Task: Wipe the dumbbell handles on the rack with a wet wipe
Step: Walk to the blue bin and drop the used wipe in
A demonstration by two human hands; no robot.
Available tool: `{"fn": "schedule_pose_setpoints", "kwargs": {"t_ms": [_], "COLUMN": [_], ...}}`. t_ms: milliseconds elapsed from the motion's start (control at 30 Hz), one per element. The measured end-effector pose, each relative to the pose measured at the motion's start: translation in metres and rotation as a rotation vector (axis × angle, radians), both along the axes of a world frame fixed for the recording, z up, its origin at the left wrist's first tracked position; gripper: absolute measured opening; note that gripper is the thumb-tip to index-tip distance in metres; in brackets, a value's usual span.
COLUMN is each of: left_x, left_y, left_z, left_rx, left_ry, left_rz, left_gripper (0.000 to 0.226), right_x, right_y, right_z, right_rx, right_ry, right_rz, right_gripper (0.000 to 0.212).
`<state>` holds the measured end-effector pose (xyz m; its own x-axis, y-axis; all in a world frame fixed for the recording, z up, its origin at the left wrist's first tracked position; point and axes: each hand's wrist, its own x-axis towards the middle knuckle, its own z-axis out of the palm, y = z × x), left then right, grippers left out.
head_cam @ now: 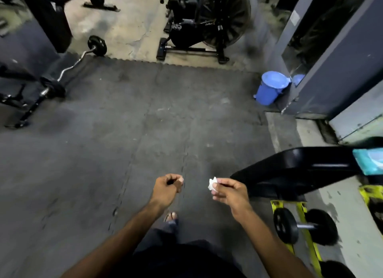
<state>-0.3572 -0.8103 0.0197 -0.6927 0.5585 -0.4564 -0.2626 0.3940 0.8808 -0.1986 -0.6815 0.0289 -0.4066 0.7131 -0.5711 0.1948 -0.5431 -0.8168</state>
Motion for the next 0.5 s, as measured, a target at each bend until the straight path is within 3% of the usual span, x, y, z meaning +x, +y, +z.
{"fn": "schedule_pose_setpoints", "kwargs": {"t_ms": [500], "left_x": [-0.226], "left_y": [0.346], "left_z": [0.002], "left_rx": [-0.067], "left_ry": [-0.003], "left_rz": [-0.132], "left_gripper": [0.009], "right_x": [-0.213], "right_y": [0.33], "right_z": [-0.014], "right_rx": [-0.043], "right_ry": [-0.008], "right_rz": [-0.113], "right_gripper": [0.016]}}
